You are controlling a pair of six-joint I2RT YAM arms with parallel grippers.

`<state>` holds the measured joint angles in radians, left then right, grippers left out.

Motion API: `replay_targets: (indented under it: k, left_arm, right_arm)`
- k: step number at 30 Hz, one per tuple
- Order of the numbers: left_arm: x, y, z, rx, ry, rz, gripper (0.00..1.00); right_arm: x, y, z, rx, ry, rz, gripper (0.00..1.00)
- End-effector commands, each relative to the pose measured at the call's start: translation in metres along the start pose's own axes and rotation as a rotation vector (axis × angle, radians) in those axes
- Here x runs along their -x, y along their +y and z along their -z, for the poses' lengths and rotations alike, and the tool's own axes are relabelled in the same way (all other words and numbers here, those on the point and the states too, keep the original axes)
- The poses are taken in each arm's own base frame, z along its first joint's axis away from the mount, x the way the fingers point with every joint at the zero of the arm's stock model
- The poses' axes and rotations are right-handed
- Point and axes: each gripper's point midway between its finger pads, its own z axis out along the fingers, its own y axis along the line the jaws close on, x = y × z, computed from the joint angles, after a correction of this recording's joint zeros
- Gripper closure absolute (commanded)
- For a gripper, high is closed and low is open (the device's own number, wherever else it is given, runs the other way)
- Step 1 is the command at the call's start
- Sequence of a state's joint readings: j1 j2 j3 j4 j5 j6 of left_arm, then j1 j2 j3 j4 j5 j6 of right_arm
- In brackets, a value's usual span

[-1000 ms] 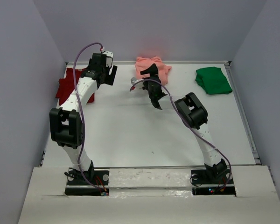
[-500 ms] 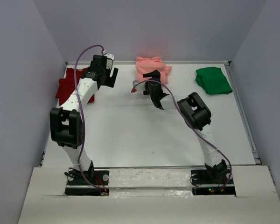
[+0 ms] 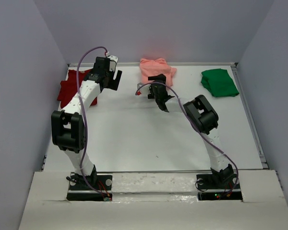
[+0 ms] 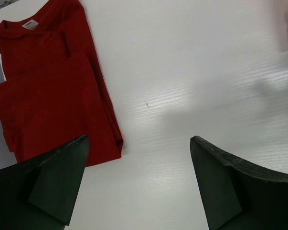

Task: Fold and stack the t-shirts
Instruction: Smooth out wrinkles on the folded tshirt

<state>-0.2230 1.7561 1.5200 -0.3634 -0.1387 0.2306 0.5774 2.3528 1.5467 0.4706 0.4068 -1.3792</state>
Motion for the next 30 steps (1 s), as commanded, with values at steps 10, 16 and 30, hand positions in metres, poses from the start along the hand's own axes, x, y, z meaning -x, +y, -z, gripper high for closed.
replay_targets:
  k: [10, 16, 30]
  left_arm:
    - [0.036, 0.003, 0.039, -0.018, -0.120, 0.009, 0.01]
    - [0.040, -0.001, 0.042, -0.026, -0.129, 0.000, 0.01]
    - [0.035, -0.011, 0.013, -0.044, -0.072, -0.017, 0.01]
  right_arm:
    - [0.009, -0.130, 0.062, -0.078, -0.004, -0.156, 0.00]
    - [0.014, -0.131, 0.112, 0.062, -0.019, -0.222, 0.00]
    - [0.030, -0.036, 0.154, 0.461, -0.050, -0.347, 0.00]
